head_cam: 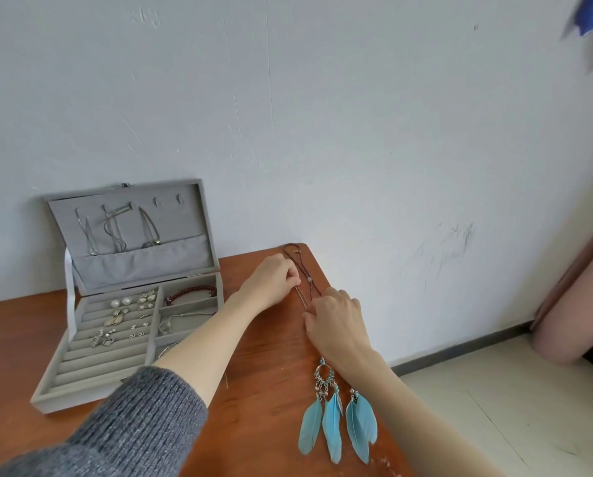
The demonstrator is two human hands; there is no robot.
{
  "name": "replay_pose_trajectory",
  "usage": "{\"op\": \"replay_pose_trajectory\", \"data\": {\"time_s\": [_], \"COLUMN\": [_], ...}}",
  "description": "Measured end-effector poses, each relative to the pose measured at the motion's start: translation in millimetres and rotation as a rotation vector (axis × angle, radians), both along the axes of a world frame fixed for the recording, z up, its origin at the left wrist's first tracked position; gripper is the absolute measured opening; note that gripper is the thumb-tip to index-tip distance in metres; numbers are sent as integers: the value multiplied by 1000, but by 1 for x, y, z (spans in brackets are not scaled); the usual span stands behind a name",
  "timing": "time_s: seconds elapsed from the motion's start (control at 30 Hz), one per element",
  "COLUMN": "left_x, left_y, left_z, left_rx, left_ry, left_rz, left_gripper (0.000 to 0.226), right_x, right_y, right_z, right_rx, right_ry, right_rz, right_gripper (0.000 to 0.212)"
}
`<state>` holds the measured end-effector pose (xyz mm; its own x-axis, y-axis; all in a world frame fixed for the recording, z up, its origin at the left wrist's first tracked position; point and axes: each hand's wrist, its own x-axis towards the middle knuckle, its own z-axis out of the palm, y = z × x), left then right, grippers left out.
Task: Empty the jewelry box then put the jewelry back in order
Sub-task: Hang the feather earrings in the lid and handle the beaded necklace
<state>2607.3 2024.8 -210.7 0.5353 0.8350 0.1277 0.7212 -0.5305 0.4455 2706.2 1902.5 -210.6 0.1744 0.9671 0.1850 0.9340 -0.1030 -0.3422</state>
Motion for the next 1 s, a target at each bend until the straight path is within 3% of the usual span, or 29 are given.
{"op": "replay_pose_trajectory", "data": {"time_s": [0.13,0.33,0.5,0.73,1.0], "left_x": [-22,-89,-163,-239,-248], "left_y": [-15,-55,-67,-44,10], "left_z": [18,51,76,99,94], "left_rx": [41,354,482,554,560], "left_ry": [-5,34,124,239,332], "left_rz": [-1,1,115,287,318], "left_gripper": [18,23,31,46,56], "right_x": [-3,-29,-72,-123,-139], "right_y": [-7,-10,-1,49,119], "right_z": [12,43,68,100,118], "right_rx": [26,101,158,183,269], "right_ry": [-34,-90,-148,-177,-249], "right_rz": [33,162,289,352,269], "right_gripper": [30,31,32,40,41]}}
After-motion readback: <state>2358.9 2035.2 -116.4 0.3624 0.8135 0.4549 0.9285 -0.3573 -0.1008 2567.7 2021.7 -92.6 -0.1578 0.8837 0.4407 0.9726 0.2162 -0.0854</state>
